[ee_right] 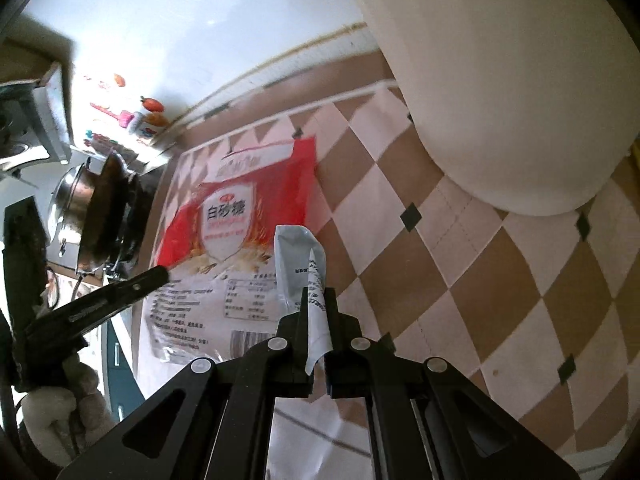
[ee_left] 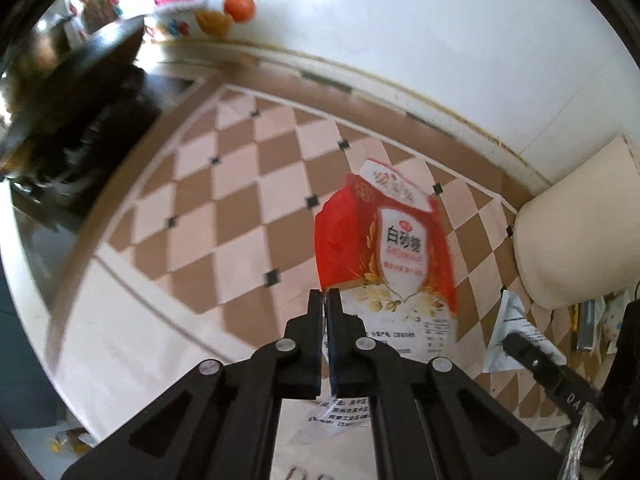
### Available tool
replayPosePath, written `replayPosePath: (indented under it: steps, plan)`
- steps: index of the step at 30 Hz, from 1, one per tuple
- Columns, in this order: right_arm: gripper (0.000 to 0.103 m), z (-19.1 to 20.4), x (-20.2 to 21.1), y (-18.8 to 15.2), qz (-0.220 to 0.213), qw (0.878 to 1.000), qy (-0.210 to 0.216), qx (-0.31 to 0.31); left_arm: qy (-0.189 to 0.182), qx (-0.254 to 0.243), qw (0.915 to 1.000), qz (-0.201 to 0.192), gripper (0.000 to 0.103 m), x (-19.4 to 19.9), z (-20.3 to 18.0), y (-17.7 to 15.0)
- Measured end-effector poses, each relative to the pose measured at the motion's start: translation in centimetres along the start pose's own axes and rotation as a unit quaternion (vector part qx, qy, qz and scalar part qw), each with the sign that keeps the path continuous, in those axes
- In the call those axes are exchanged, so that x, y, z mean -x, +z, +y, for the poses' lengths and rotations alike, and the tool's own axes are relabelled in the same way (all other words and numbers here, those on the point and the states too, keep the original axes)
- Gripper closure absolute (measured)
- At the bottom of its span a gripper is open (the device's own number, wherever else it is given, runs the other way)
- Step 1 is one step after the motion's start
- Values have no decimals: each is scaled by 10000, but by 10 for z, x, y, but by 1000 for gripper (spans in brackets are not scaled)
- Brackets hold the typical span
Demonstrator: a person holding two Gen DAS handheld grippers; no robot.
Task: Collect trash
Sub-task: 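Grasp the red-white sugar bag with the left tool while the right tool grasps a white paper strip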
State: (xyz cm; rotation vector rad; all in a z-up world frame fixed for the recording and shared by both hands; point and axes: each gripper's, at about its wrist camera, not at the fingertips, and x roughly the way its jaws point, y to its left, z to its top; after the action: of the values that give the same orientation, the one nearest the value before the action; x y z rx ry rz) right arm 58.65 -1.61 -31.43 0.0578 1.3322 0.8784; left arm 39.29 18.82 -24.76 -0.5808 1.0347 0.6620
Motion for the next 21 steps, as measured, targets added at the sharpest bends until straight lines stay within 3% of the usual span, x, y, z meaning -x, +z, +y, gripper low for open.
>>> replayPosePath:
  steps: [8,12,15,16,19,21]
  plan:
    - [100,16,11,-14,80,9998,3,188,99,97,9995,-270,103,35,24,-27]
    - [100,27,-16,-25,489,9983,108,293,-445,326,9985,53,103,21,35,-42]
    - [100,38,-46,-35,816,9959,177,355,-707,511,9957,327,98,0,39,-50]
    - [100,41,-57,-40,936,9948,163,378,-784,521,9949,359,91,-4,39,-51]
    - [100,44,-66,-45,938,9947,162,400,-1158,659,9895,563,84,-22,42,-54]
    - [100,42,-69,-44,992,9943,210,327,-1198,686,9882,663,84,-33,40,-55]
